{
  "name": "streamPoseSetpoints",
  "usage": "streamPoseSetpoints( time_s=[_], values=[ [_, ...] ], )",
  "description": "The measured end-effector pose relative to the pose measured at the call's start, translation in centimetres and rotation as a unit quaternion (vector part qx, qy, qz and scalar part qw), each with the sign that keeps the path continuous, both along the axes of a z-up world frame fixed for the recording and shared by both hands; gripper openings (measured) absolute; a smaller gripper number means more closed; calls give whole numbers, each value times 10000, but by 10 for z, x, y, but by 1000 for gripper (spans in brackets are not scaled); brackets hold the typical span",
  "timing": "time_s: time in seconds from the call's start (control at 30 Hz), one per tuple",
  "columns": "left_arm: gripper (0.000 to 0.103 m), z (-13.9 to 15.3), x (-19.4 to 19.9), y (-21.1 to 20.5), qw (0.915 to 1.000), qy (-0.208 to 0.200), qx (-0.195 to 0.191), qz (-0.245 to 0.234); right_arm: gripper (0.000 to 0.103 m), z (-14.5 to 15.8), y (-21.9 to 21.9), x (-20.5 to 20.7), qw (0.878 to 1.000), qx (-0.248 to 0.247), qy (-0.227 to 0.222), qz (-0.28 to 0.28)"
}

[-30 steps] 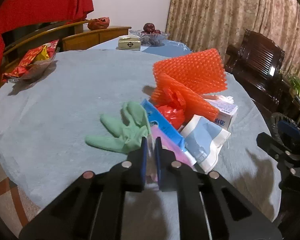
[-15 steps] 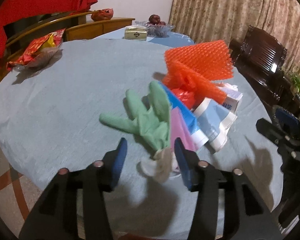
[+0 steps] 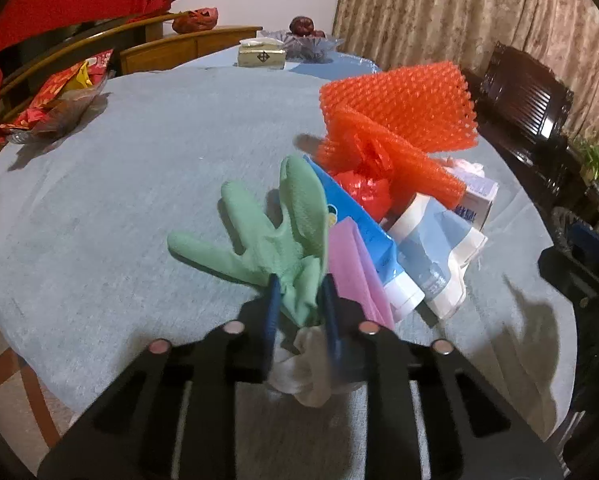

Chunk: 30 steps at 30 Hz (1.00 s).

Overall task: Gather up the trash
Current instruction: 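Grasp the green glove and white tissue with the left tool, then grasp the pink mask with the right tool while the left tool holds the glove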

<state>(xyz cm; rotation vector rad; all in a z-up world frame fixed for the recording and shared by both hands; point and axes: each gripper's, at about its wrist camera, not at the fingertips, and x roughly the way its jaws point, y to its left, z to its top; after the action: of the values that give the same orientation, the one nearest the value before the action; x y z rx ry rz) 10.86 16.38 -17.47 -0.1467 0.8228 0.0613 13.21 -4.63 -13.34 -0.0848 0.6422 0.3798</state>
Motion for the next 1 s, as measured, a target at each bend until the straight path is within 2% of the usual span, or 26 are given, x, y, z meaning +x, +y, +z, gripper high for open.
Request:
streamPoseSetpoints(
  time_s=[0.07,0.23,0.47,0.57,0.67,0.83,0.9,1.0],
  values=[
    [11,5,-4,2,9999,-125,-14,8,96,0,3,-1,10000,8,-8,43],
    [10,22,-16,8,9992,-408,-7,51,96,5,13,-4,9998,108,-83,148],
    [9,27,-29,28,9989,-435,61,165,92,4,44,-10,9985,287,-32,460],
    [9,23,-33,39,9991,-358,71,218,86,0,59,-12,9976,332,59,599],
    [9,18,-36,50,9992,-283,38,278,75,-10,75,-12,9962,332,243,762],
    [9,18,-39,60,9990,-313,24,312,49,-26,97,-12,9938,245,511,957],
    [9,17,-39,60,9991,-304,14,308,45,-32,104,-10,9928,213,600,1013],
    [9,15,-40,63,9991,-279,-74,319,33,-38,112,-10,9917,134,675,1084]
  ],
)
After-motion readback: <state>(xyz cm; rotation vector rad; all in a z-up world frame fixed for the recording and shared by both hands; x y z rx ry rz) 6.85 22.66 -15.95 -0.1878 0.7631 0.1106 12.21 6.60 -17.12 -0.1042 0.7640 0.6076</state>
